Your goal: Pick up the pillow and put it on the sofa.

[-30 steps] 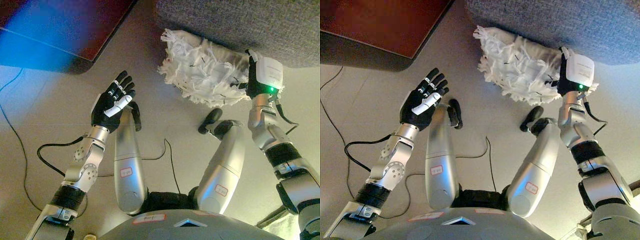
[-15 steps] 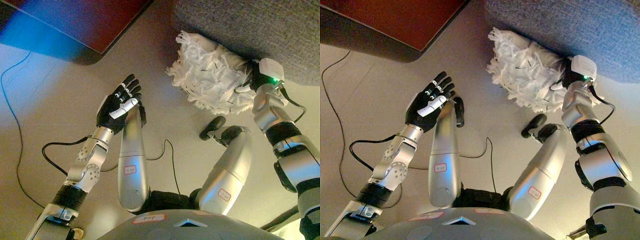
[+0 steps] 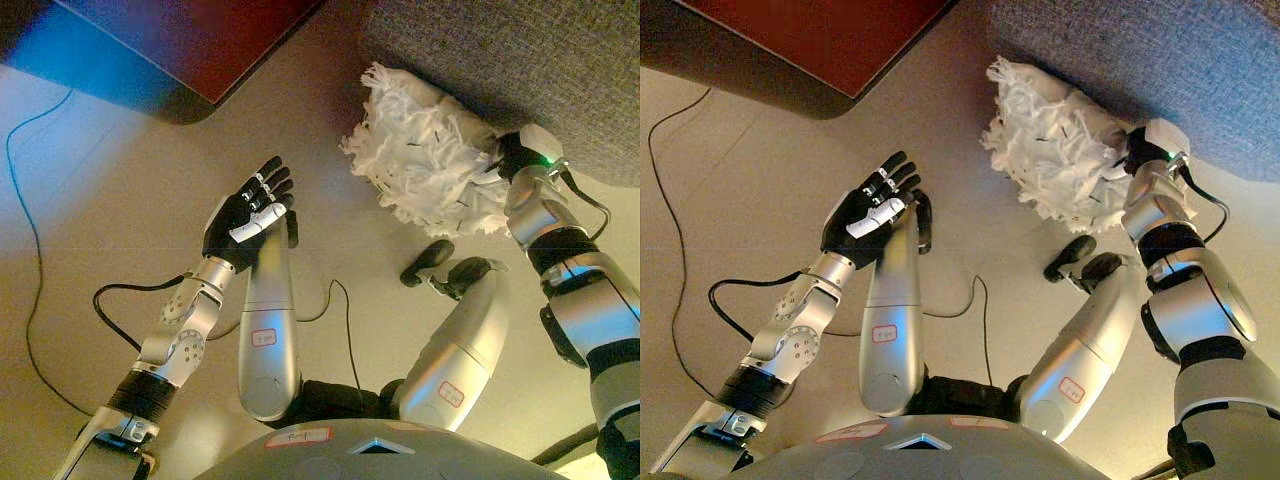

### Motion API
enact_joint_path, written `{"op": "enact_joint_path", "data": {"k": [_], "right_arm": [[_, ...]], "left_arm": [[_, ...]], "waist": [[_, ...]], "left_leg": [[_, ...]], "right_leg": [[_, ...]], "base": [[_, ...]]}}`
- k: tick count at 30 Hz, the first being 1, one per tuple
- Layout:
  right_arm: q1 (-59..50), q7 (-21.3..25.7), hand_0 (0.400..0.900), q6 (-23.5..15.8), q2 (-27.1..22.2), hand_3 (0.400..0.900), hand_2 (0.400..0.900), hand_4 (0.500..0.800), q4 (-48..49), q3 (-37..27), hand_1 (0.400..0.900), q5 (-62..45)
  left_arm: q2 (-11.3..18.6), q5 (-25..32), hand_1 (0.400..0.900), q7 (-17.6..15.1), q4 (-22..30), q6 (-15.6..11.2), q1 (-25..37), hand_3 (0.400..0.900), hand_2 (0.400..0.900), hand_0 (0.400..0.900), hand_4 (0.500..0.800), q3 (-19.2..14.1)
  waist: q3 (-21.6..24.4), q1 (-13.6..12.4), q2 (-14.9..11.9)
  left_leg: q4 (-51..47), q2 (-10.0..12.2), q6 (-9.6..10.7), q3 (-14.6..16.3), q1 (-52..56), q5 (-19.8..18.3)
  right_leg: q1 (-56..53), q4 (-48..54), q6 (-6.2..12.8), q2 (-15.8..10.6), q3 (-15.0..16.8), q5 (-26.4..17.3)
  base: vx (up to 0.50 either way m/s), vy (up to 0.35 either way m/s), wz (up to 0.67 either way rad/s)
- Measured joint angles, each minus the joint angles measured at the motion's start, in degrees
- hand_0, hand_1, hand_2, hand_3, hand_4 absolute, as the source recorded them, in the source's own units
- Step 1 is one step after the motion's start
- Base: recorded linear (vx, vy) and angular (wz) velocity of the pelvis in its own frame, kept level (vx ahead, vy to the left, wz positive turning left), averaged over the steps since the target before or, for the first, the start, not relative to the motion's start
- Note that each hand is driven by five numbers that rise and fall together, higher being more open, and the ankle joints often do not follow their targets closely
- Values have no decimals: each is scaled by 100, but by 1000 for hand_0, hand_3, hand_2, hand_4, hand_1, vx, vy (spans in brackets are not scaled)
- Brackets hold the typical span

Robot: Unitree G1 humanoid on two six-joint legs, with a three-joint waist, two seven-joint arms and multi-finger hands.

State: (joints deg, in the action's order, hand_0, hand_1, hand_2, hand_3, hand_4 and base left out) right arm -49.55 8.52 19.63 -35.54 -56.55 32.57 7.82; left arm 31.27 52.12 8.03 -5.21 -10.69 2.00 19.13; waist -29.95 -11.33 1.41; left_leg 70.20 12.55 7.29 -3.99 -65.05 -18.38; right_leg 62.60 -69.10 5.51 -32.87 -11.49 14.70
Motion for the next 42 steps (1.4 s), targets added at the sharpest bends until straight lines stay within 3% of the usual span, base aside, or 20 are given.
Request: {"op": "enact_joint_path", "data": {"k": [7,17,24,28,36,42], "right_arm": [[172,-19,400,-270,327,400,400,500,61,-158,400,-988],[796,-21,400,-290,352,400,400,500,878,-593,400,-1615],[1366,-179,400,-312,304,400,400,500,1785,-669,400,-1650],[1803,-278,400,-354,268,400,400,500,2448,-872,400,-1642],[2499,-392,400,-556,219,400,400,500,3327,-1076,400,-1373],[2995,-443,400,-744,38,400,400,500,3943,-1188,400,-1068]], "left_arm": [[-8,0,900,21,2,-3,2,900,900,900,800,15],[-67,0,900,-46,1,-5,-73,900,900,900,800,29],[-324,-1,900,-372,1,-10,-150,900,900,900,800,-9],[-469,-2,900,-743,-3,-7,-145,900,900,900,800,-101],[-714,-14,900,-1411,-24,192,-142,900,900,900,800,-563],[-778,-77,900,-1551,-83,362,-95,900,900,900,800,-629]], "waist": [[-2,0,83],[-3,13,84],[-4,94,71],[-3,190,32],[-2,338,-167],[2,333,-210]], "left_leg": [[-31,-4,-2,12,85,-1],[-215,-26,-43,26,331,25],[-877,32,-4,190,1014,121],[-1783,52,12,426,1860,386],[-3541,7,63,799,3471,926],[-4221,80,138,864,4154,1153]], "right_leg": [[-92,30,-10,10,1,-6],[-366,221,30,122,14,-1],[-1097,912,142,246,-186,-137],[-1929,1883,243,433,-416,-475],[-3425,3494,326,684,-816,-975],[-4207,4329,338,947,-1100,-1256]], "base": [[0,0,0],[-4,2,-1],[-20,-2,-7],[-59,-19,-5],[7,-37,-9],[30,-57,-11]]}}
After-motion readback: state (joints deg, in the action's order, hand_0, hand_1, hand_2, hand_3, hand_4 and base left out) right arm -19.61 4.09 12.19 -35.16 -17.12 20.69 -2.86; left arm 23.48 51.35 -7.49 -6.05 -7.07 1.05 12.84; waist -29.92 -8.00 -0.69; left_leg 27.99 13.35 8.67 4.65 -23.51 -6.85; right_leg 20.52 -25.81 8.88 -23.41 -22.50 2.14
